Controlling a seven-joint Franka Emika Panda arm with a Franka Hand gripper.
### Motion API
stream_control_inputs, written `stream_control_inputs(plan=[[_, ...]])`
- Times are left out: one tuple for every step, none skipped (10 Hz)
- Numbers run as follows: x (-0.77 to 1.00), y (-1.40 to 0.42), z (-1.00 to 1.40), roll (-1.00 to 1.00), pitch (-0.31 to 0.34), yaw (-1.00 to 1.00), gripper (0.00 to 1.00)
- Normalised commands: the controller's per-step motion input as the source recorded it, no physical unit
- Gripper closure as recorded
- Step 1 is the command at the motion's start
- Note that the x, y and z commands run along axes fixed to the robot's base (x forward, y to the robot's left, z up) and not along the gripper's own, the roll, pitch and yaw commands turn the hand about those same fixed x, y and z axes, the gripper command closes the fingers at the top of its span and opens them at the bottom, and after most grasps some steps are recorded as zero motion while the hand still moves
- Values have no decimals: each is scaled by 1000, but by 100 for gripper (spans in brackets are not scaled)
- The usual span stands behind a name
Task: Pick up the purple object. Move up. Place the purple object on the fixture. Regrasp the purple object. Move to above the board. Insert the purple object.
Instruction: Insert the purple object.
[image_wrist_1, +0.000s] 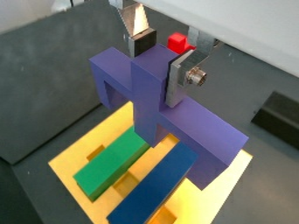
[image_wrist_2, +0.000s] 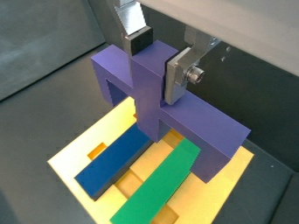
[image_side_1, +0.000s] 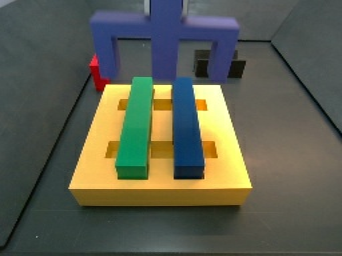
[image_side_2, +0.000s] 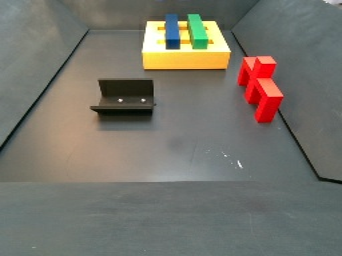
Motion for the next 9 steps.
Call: stream_control_inputs(plan=[[0, -517, -814, 161, -171, 0, 100], [0, -640, -594, 320, -131, 63, 100], [0, -623, -457, 349, -113, 166, 100], [0, -449, -443, 254, -130, 151, 100], [0, -234, -283, 186, -110, 180, 100], [0, -191, 0, 207, -11, 194, 100], [0, -117, 29, 113, 0, 137, 100], [-89, 0, 0, 0, -91, 49, 100], [-97, 0, 0, -67, -139, 0, 100]])
